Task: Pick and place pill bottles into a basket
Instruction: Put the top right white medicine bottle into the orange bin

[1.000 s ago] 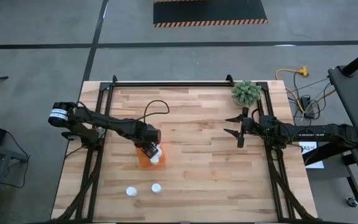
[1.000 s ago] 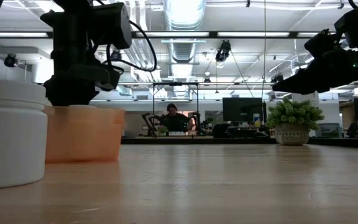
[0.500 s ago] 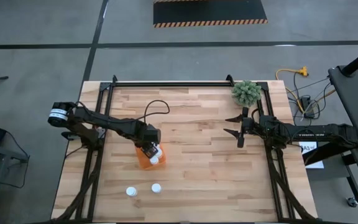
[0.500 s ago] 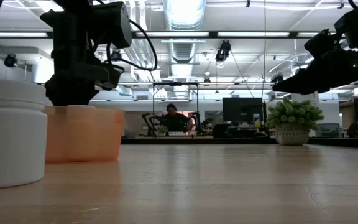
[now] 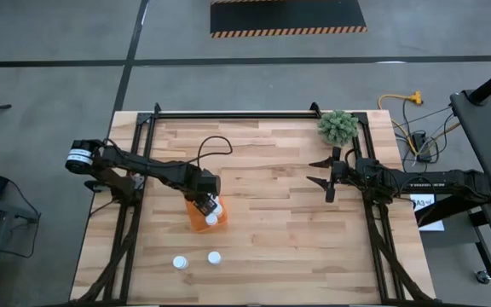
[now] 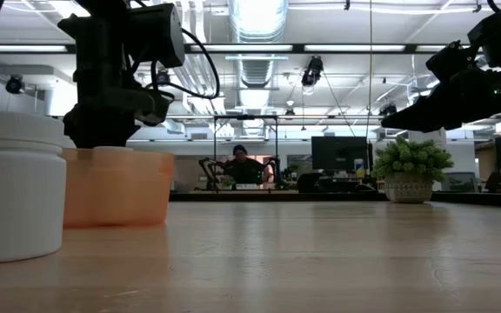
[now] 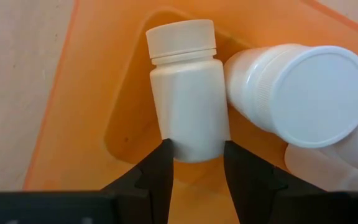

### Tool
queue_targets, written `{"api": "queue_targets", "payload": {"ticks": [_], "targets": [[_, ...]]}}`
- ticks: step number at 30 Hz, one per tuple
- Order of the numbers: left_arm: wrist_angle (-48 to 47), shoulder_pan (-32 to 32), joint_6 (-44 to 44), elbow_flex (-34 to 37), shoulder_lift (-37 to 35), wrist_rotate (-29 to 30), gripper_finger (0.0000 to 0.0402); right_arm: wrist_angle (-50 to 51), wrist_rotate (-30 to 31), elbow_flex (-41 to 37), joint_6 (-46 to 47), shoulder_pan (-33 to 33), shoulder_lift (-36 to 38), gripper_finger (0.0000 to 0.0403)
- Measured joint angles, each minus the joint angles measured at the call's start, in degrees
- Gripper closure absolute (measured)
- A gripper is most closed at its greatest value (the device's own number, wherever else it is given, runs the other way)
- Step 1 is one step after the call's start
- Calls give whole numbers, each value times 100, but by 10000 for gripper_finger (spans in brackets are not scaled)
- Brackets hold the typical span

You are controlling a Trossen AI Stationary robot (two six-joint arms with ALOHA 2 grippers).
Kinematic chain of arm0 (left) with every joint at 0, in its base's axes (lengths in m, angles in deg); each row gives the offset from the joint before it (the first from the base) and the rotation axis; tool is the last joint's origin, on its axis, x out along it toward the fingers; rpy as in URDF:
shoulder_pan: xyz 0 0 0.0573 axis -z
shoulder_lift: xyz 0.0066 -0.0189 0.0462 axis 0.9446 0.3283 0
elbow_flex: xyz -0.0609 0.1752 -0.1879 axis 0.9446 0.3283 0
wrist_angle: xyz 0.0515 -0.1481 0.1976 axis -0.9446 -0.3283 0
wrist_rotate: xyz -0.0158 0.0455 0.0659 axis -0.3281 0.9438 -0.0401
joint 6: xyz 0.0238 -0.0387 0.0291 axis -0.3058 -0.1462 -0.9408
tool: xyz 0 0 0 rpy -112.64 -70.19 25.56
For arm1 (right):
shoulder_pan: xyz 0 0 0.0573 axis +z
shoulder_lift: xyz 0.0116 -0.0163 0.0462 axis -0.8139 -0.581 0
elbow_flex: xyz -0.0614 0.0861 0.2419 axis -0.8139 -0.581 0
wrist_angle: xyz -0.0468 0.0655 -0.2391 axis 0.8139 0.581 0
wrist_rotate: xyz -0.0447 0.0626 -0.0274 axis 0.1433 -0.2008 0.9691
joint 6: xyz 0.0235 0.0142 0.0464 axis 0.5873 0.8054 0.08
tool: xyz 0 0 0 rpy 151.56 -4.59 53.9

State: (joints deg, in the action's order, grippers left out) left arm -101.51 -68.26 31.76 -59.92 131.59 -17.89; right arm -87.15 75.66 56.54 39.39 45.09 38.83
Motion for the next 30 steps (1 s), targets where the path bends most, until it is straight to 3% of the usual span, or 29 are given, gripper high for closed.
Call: {"api": "queue_targets", "payload": {"ticks": [14, 22, 30], "targets": [[212, 0, -7, -4, 0, 21, 283, -1, -1, 0, -1, -1, 0, 188], [1402, 2, -4, -2, 0, 19, 283, -1, -1, 0, -42, -1, -2, 188], [3394, 2, 0, 24, 0, 19, 283, -1, -1, 0, -45, -1, -2, 188]]}}
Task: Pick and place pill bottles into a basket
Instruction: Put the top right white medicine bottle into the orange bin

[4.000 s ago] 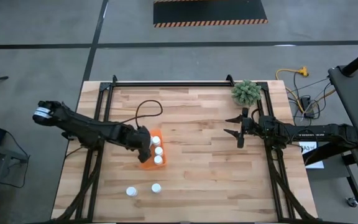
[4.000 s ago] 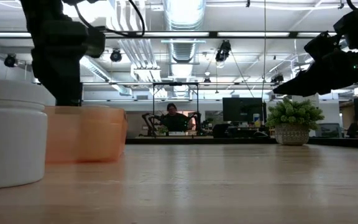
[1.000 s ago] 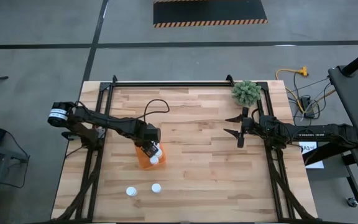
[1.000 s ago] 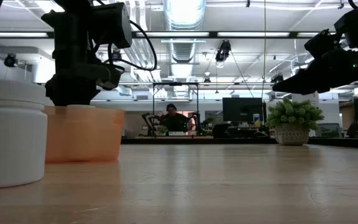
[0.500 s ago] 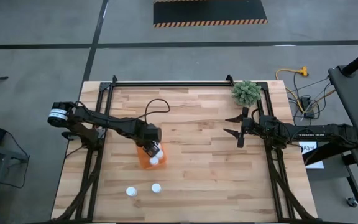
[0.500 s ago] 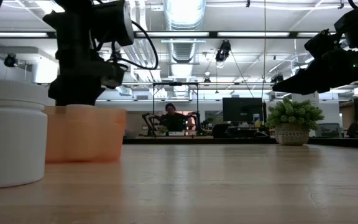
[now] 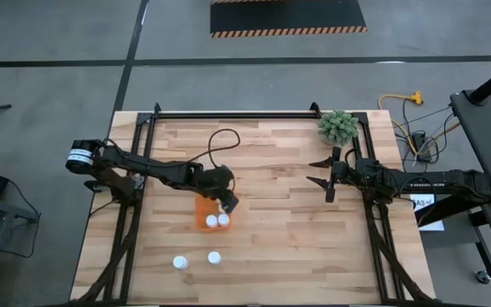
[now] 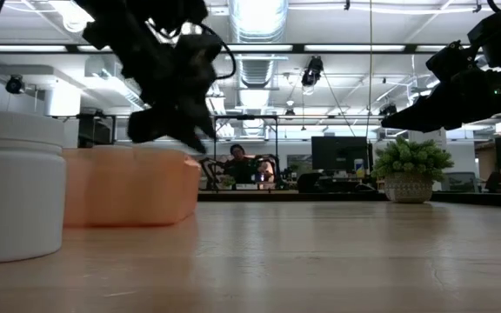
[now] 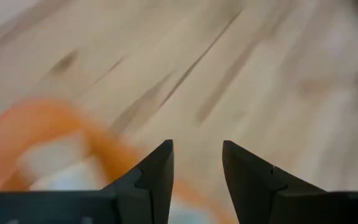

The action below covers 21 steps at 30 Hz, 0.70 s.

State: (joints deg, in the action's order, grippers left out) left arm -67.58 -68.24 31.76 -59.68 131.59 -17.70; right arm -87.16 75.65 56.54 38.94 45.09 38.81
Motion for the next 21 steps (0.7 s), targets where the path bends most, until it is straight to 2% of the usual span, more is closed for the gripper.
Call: {"api": "queue_targets", "payload": {"ticks": [4, 6, 10, 17, 21], "targets": [[1274, 4, 9, 0, 0, -33, 283, 0, -2, 0, 1, 1, 0, 188], [1565, 17, 8, -16, -11, -229, 282, 0, 0, 0, 0, -1, 0, 188], [1492, -2, 9, -28, -178, -332, 282, 0, 0, 0, 0, -1, 0, 188], [1385, -24, 4, 69, -263, 130, 282, 0, 0, 0, 0, 0, 0, 188], [1520, -28, -39, 101, -265, 185, 282, 0, -6, -2, -1, 1, 2, 188]]}}
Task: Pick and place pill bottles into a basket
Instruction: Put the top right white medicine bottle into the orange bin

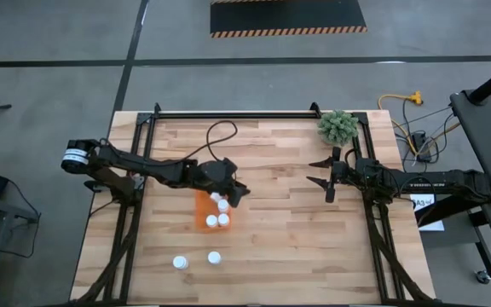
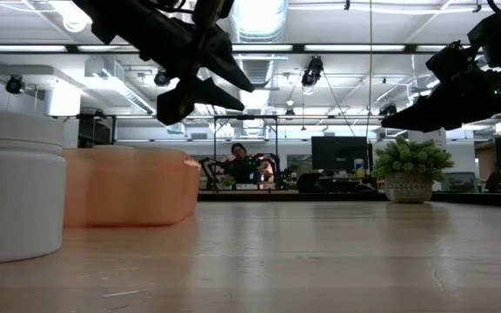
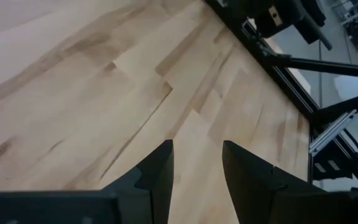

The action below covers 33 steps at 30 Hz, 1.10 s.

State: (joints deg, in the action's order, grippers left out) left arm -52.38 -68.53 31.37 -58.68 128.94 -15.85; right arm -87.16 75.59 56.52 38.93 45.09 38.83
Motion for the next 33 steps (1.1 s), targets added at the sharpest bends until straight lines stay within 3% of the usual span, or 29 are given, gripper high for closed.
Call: {"api": "queue_targets", "payload": {"ticks": [11, 23, 27, 33], "targets": [[-9, -2, 35, 60, 11, 1007, 282, 0, 4, 0, 0, -2, -2, 188], [-11, 18, -383, 90, 7, 980, 271, 0, 4, 0, 0, 0, 0, 188], [-181, 44, -254, 90, 9, 1004, 208, 0, 4, 0, 0, 0, 0, 188], [-260, 42, 27, 85, -7, 1026, 48, 0, 4, 0, 0, 0, 0, 188]]}}
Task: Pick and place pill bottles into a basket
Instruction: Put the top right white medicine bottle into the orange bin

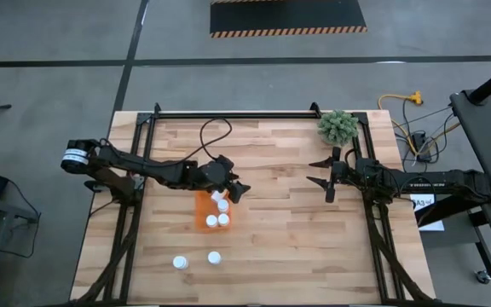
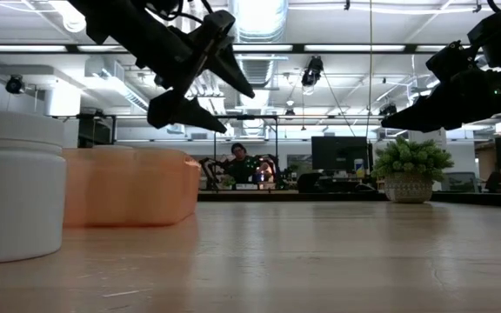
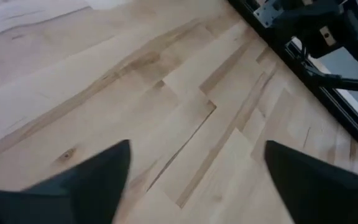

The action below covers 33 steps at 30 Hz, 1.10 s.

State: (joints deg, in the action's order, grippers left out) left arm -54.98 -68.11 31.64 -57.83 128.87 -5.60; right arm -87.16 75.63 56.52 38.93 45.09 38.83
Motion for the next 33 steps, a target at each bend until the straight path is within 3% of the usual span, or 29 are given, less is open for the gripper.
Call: {"api": "queue_targets", "payload": {"ticks": [3, 19, 33], "targets": [[6, -8, -22, -21, -1, -2, 9, -1, 0, 0, 0, -2, 0, 188], [-83, -15, -329, 86, -2, -170, 31, -2, 0, 0, 0, 0, 0, 188], [-2611, -11, 459, -838, -229, 467, 31, -2, 0, 0, 0, -2, -4, 188]]}}
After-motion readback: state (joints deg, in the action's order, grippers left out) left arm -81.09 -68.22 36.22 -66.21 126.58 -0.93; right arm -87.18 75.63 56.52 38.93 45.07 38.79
